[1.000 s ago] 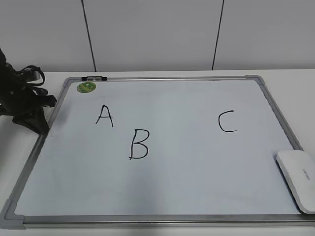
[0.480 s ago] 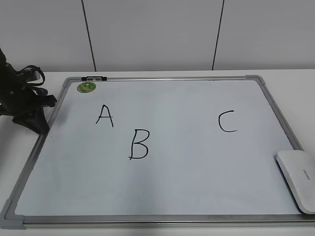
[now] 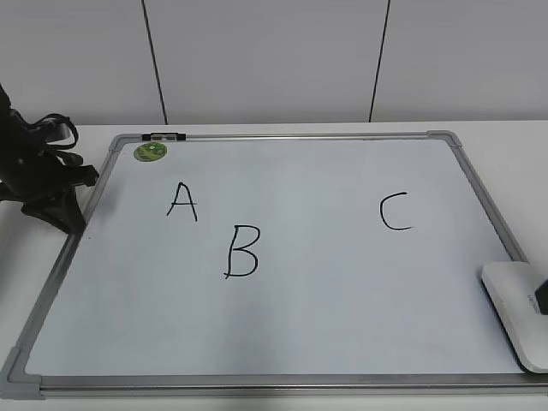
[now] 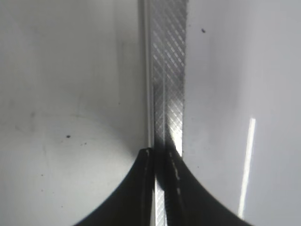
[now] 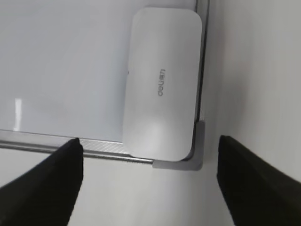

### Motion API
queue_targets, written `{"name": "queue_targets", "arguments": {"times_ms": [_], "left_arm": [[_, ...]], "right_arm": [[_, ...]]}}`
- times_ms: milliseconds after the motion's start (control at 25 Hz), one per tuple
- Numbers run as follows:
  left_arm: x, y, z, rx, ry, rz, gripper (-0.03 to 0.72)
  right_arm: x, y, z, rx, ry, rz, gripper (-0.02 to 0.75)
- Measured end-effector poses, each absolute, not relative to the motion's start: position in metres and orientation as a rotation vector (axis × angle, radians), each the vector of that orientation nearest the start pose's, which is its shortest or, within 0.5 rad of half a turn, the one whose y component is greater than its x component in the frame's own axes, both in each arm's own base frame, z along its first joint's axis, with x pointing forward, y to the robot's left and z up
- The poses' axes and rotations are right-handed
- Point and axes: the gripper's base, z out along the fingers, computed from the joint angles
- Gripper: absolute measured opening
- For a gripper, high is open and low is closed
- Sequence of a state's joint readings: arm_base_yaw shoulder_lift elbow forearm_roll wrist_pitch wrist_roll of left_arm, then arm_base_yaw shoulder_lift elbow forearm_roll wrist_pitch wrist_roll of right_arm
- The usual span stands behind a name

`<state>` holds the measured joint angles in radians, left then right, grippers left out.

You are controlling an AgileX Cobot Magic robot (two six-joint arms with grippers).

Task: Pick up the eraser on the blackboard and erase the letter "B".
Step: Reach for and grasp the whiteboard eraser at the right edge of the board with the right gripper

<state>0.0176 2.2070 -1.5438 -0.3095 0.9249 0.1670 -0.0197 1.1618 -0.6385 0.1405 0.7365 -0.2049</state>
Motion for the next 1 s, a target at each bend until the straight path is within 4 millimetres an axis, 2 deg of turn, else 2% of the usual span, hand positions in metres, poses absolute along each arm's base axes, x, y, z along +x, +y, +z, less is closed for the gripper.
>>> {"name": "queue_targets", "arguments": {"times_ms": [320, 480, 880, 1000], "left_arm": [[0.429, -0.015, 0.121, -0.044, 3.028, -0.375, 0.026], [0.429, -0.015, 0.121, -0.044, 3.028, -0.375, 0.026], [0.429, -0.015, 0.121, -0.044, 3.028, -0.375, 0.026], [0.429, -0.015, 0.121, -0.044, 3.028, -0.375, 0.026]], "right_arm": [[0.227, 0.002, 0.187, -0.151, 2.795, 0.069, 0.669], [0.237, 0.001, 0.175, -0.146, 2.803, 0.062, 0.669], [0.248, 0.001, 0.148, -0.126, 2.853, 0.066, 0.665], [0.249, 0.001, 0.146, -0.123, 2.858, 0.068, 0.62]]}}
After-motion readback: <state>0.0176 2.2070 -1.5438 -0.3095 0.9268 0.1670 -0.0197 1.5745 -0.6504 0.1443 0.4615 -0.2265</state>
